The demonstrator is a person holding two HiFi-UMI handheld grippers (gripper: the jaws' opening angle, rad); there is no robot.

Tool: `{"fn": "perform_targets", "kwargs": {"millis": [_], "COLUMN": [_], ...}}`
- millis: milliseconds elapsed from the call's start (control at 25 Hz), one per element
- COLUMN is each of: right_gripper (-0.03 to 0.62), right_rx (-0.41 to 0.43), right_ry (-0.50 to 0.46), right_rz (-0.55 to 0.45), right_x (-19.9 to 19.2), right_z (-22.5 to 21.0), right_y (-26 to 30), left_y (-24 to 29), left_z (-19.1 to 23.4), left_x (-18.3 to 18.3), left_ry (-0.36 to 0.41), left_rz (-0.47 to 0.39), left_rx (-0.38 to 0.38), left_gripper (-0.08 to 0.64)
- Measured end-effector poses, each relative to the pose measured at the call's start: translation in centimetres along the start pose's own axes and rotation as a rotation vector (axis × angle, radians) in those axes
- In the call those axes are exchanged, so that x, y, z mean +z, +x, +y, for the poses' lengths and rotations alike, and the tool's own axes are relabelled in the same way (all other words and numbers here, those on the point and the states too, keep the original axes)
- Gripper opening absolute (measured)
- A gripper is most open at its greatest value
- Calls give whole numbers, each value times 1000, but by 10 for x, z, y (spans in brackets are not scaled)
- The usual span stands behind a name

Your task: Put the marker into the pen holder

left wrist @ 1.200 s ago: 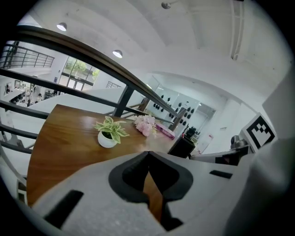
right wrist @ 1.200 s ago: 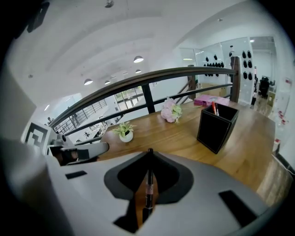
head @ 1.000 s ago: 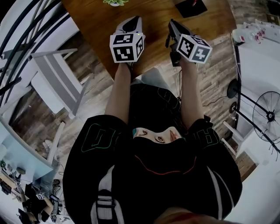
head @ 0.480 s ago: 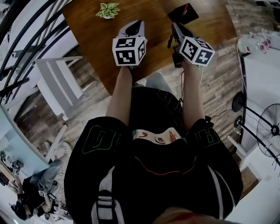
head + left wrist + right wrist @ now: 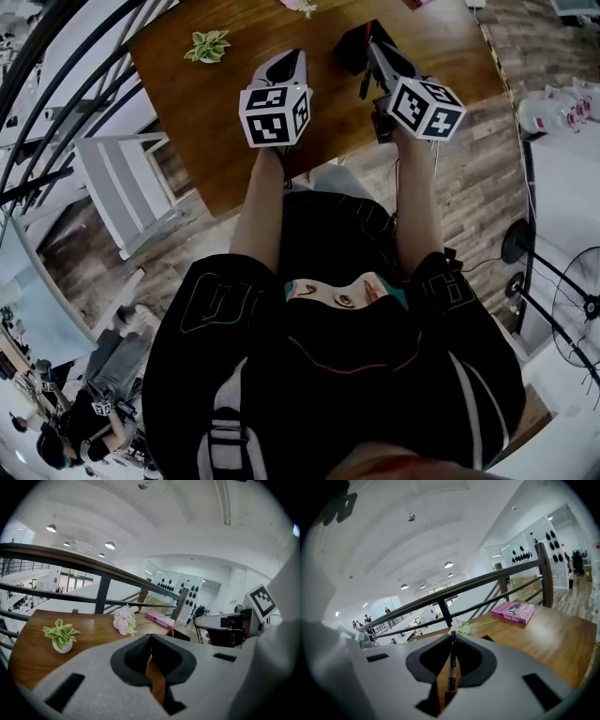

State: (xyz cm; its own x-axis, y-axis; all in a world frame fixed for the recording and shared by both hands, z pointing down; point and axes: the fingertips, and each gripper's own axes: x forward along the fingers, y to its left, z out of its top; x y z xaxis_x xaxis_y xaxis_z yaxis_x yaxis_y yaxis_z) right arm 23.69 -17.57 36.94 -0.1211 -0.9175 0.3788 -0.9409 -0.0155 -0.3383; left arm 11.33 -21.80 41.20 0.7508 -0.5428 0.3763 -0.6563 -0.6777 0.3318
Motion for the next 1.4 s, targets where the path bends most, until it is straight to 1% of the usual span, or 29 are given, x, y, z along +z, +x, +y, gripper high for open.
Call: {"fn": "perform_targets", "kwargs": {"millis": [280, 520, 680, 840, 1040, 1160, 1280, 1400], "right_gripper": [43, 43, 43, 43, 43, 43, 43, 43], "right_rx": [52, 96, 125, 145, 139, 135, 132, 120], "right_ry": [-33, -40, -32, -2, 42, 55, 64, 65], "right_rz": [-43, -76, -99, -110, -127, -126, -151, -160], "right_x": [34, 56, 68, 71, 68, 65, 64, 58], "right_z": [-27, -39, -42, -47, -58, -61, -63, -65], "right_y": [-1, 6, 13, 23, 36, 42, 44, 51], "left_y": [21, 31, 33, 34, 29, 27, 27, 23], "left_z": [-28, -38, -38, -32, -10, -9, -11, -6], "left_x": [18, 31, 38, 40, 39, 36, 30, 23], "left_ry": [26, 49, 65, 83, 72, 85, 106, 106], "left_rz": [-44, -74, -77, -68, -54, -41, -19, 4], "left_rx": [28, 55, 82, 108, 175, 188, 197, 212], "left_gripper": [9, 9, 9, 9, 9, 9, 9, 9]}}
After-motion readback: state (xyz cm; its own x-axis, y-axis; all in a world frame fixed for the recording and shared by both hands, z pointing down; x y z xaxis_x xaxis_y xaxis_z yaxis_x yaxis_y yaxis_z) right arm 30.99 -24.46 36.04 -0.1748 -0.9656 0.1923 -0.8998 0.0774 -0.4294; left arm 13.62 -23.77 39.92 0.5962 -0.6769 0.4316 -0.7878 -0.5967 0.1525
